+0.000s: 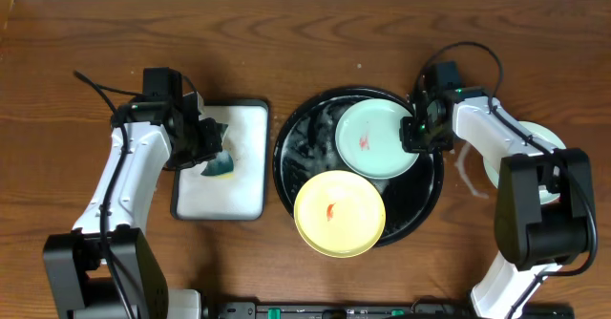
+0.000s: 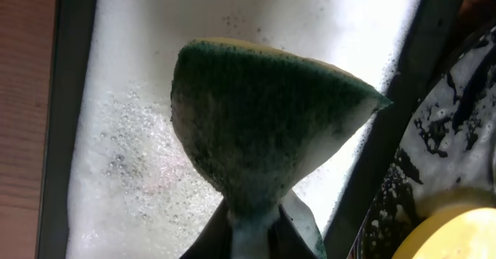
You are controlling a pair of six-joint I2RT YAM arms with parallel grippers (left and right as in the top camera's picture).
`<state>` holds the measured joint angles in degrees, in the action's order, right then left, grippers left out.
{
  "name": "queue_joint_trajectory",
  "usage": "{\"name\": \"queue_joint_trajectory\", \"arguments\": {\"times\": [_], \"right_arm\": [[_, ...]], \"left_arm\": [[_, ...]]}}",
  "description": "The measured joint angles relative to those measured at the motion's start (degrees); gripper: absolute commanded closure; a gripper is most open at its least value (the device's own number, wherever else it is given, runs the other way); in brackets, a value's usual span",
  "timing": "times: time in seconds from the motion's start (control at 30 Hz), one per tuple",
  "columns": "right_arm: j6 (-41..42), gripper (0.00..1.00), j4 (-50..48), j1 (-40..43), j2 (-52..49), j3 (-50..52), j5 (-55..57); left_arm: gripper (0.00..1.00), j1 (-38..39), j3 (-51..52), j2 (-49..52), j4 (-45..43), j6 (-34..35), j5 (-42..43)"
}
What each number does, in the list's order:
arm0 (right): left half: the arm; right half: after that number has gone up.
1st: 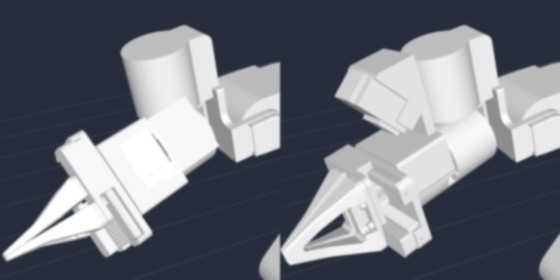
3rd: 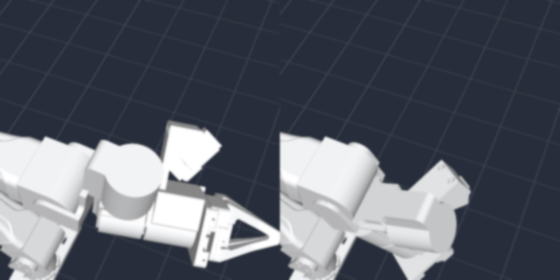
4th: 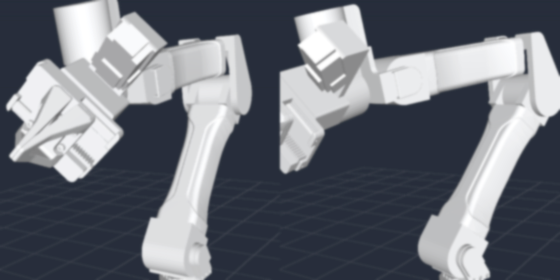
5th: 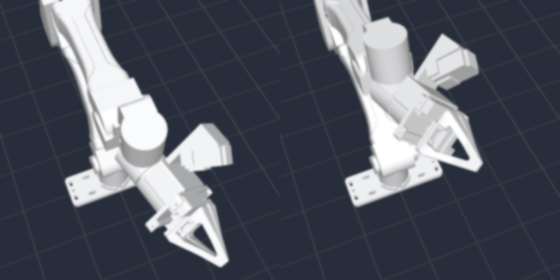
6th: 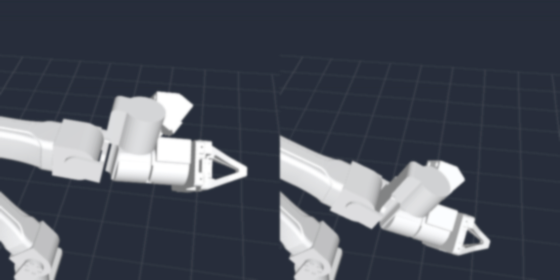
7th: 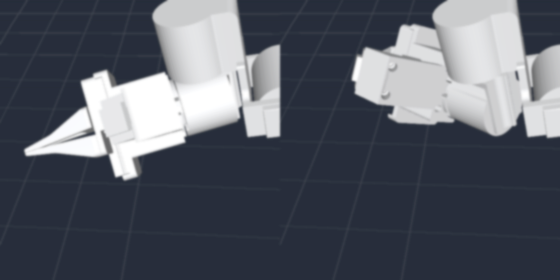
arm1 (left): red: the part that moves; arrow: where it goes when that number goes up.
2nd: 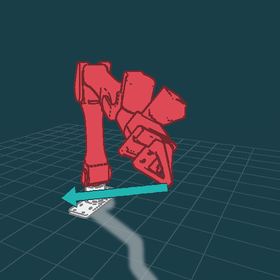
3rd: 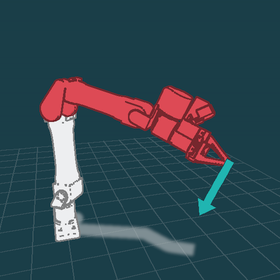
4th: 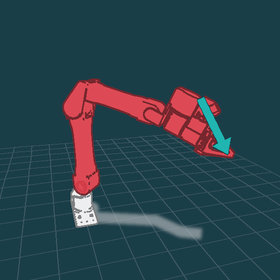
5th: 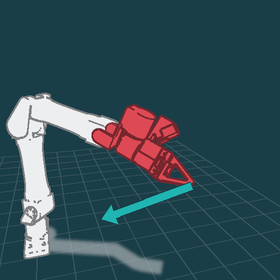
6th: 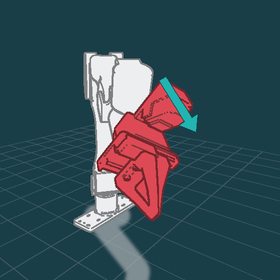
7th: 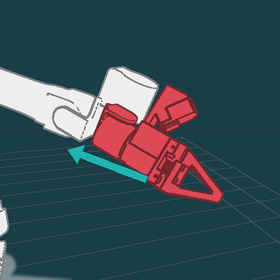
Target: Clean dirty plates on tray and stack at the side
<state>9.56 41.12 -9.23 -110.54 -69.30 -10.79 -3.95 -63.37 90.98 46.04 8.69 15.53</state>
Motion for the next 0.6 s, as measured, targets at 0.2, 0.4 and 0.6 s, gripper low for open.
{"name": "queue_joint_trajectory", "arguments": {"times": [0.2,0.4,0.6], "right_arm": [[-0.24,0.81,-0.07,0.00,0.02,-0.07,-0.48],[-1.60,0.76,1.73,0.11,2.23,-0.13,-0.72],[-1.57,0.74,4.83,2.58,9.73,-0.35,0.04]], "left_arm": [[0.92,0.00,0.00,0.00,0.00,0.00,-0.37],[0.92,0.00,0.00,0.00,0.00,0.00,-0.68],[0.92,0.00,0.00,0.00,0.00,0.00,-0.76]]}}
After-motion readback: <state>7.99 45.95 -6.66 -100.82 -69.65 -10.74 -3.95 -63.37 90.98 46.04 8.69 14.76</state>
